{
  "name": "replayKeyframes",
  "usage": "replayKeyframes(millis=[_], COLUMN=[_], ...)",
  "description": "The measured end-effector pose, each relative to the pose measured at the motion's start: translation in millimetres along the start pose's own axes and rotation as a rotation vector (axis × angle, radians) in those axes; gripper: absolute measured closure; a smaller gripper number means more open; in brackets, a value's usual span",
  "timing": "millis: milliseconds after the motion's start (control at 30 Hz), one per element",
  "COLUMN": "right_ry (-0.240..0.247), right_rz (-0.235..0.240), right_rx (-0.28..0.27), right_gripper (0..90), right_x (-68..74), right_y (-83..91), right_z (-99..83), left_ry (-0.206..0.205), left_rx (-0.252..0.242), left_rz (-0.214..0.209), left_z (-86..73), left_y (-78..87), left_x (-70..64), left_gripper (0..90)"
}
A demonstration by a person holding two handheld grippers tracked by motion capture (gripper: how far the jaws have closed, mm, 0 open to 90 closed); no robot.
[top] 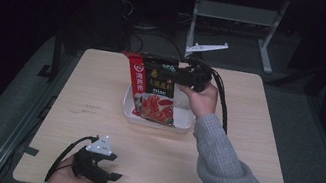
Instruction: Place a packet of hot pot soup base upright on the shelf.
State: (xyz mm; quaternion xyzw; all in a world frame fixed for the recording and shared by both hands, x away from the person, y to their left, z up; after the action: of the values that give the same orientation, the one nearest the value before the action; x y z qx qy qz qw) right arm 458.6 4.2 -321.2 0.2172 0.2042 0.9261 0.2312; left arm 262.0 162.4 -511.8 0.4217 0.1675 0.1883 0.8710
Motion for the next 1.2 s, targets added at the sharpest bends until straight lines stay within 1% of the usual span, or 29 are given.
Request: replayKeyframes(millis=[33,100,200,333,533,633,667,700,767,800,833,1000,1033,1133,1167,1200], right_ry=[0.0,-0.006,0.008,0.014,-0.028,-0.045,-0.045,-0.052,-0.054,-0.054,-0.073,-0.067,-0.075,-0.075,-0.083,-0.083], right_rz=[-0.012,-0.02,-0.051,-0.094,-0.119,-0.145,-0.145,-0.167,-0.185,-0.185,-0.197,-0.21,-0.218,-0.227,-0.237,-0.237], right_rx=[-0.006,-0.014,-0.023,-0.018,-0.033,-0.035,-0.035,-0.031,-0.026,-0.026,-0.033,-0.034,-0.038,-0.043,-0.044,-0.044], right_gripper=[73.4,73.5,73.5,73.5,73.5,73.5,73.5,73.5,73.5,73.5,73.4,73.4,73.4,73.4,73.4,73.4], right_x=[-2.7,-5.2,-8.4,-13.0,-23.1,-27.3,-27.3,-29.5,-30.7,-30.7,-31.4,-28.9,-29.1,-29.4,-30.1,-30.1], right_y=[-3.9,-7.9,-14.6,-24.4,-35.4,-40.9,-40.9,-45.6,-49.2,-49.2,-52.4,-59.8,-61.9,-64.3,-66.7,-66.7], right_z=[3.9,7.7,12.5,16.1,16.9,16.3,16.3,15.5,14.7,14.7,14.9,13.6,12.4,10.7,8.7,8.7], left_ry=[0.005,0.007,0.007,0.004,0.006,0.011,0.011,0.009,0.009,0.009,0.008,0.008,0.009,0.008,0.006,0.006], left_rx=[-0.001,-0.003,-0.008,-0.008,-0.011,-0.017,-0.017,-0.015,-0.018,-0.018,-0.016,-0.015,-0.015,-0.016,-0.014,-0.014], left_rz=[-0.001,-0.001,0.001,0.001,0.001,0.0,0.0,0.002,0.001,0.001,0.002,0.005,0.004,0.003,0.002,0.002], left_z=[-0.6,-1.1,-1.1,-1.2,-1.3,-1.2,-1.2,-1.7,-1.6,-1.6,-1.7,-2.1,-1.9,-1.8,-1.7,-1.7], left_y=[0.3,0.9,1.5,1.6,2.6,2.9,2.9,3.2,3.5,3.5,3.6,3.7,3.6,3.5,3.1,3.1], left_x=[1.0,1.7,2.4,2.5,3.6,4.0,4.0,4.6,4.8,4.8,5.1,4.5,4.6,4.2,4.1,4.1], left_gripper=[30.8,30.8,30.8,30.8,30.7,30.6,30.7,30.6,30.6,30.6,30.4,30.4,30.3,30.3,30.3,30.3])
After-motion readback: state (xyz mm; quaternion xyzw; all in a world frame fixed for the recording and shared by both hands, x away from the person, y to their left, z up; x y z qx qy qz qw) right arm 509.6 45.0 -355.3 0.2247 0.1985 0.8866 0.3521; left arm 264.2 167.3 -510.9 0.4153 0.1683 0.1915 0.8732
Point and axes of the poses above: each handheld gripper's, and its own axes: y roughly backward along the jaws, z roughly out of its top, x roughly to its left, the point moved 9 cm from there along -y, roughly forward along the jaws, and after that the axes turned 3 degrees about x, right-handed, at the moved point
